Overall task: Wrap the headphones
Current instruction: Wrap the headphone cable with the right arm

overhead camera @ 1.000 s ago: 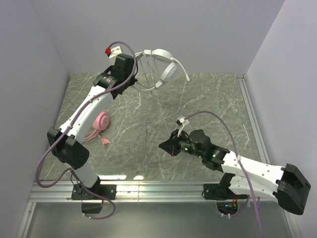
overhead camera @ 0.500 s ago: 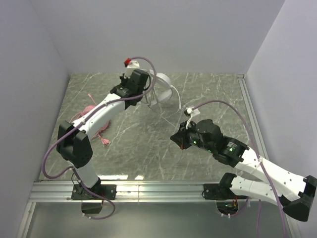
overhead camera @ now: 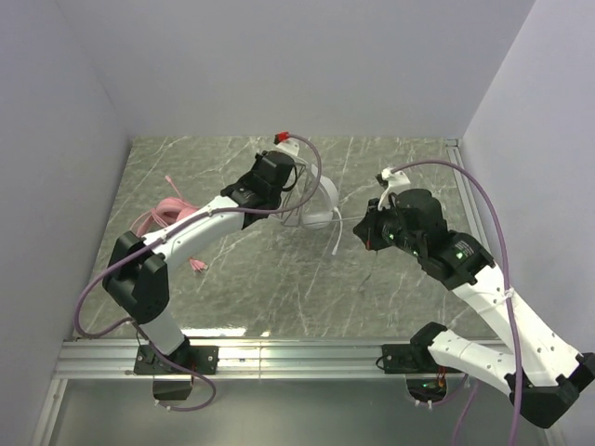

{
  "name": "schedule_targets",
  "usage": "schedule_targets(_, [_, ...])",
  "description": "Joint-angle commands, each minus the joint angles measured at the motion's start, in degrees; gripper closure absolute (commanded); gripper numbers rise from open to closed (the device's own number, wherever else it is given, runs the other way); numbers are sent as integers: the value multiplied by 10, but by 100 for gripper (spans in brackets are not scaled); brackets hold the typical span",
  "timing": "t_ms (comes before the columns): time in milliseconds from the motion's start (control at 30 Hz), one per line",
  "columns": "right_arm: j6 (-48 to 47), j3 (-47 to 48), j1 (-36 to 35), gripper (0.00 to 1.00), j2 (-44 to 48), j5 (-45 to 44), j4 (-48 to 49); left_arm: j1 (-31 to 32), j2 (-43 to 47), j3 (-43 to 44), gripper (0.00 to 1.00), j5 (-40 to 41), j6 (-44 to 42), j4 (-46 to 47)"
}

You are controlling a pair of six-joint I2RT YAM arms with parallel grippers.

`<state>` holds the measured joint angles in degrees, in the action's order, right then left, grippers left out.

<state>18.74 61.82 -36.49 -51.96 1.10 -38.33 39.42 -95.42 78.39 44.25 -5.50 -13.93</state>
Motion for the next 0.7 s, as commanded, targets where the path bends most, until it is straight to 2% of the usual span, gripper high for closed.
schedule_targets(0, [-27, 53, 22, 100, -5, -29, -3, -4, 37, -5, 100, -5, -88, 12])
schedule_targets(100, [-33, 63, 36, 100, -17, -34, 16, 13, 62, -14, 100, -72, -122, -22])
schedule_targets(367, [-39, 84, 74, 100, -72, -65, 54, 33, 111, -5, 100, -217, -95, -164])
schedule_targets(667, [-50, 27, 104, 100, -111, -66, 138, 34, 218, -24, 100, -397, -37, -210])
